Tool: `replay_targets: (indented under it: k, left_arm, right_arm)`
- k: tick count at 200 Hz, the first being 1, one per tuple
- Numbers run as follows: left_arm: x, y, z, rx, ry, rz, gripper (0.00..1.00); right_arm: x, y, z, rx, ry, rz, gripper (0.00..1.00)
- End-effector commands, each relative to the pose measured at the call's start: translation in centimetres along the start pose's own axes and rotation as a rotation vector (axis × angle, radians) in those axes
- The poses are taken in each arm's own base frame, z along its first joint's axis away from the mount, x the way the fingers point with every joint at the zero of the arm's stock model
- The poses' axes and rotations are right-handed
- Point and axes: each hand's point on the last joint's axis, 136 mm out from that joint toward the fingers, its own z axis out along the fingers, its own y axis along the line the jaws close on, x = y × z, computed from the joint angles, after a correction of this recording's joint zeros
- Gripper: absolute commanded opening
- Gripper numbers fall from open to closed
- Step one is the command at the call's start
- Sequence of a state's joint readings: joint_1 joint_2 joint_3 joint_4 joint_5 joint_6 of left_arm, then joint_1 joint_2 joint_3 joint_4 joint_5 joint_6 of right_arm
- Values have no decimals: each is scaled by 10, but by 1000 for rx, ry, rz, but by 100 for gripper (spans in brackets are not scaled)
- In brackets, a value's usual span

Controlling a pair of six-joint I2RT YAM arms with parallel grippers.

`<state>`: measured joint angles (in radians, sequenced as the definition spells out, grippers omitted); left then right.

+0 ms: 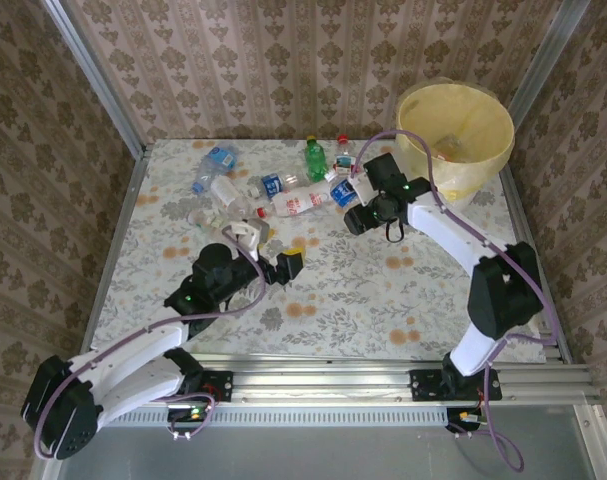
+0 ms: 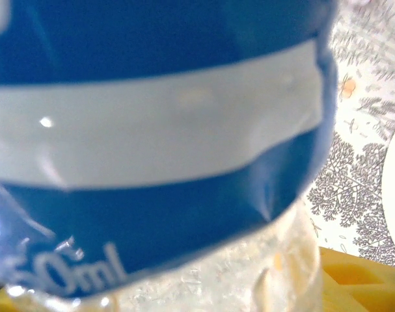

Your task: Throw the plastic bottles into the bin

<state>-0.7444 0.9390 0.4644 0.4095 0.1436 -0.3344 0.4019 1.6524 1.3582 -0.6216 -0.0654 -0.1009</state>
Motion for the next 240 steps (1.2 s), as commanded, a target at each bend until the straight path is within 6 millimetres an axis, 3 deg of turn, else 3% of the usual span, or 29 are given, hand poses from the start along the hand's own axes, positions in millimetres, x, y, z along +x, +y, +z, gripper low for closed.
replay_targets:
  k: [1,35,45,50,91,146,187,240]
  left_arm:
    - [-32,-18,9,93,-104,-45,100]
    - [-53,-31,31,172,-153,-80,100]
    - [-60,-35,36,195,-173,-84,100]
    - [-63,-37,38,206,-180,-86,100]
    - [-84,-49,50,277,-236,-92,99]
    - [-92,-62,63,369,-245,-120,94]
    - [-90,-60,74,371,-233,-141,86]
    - [-91,-64,82,396,-228,-150,79]
  right_arm:
    - [-21,19,-31,-55,-142,41,48]
    - [-35,46,-65,-147,-304,31,48]
    - [-34,52,-65,-162,-319,27,48]
    - [-36,55,-78,-169,-355,21,48]
    - [-30,67,-96,-203,-422,16,48]
    - [-18,90,-104,-274,-445,-33,48]
    - [-14,107,-109,-330,-461,-67,48]
    - [-7,114,-108,-355,-458,-77,49]
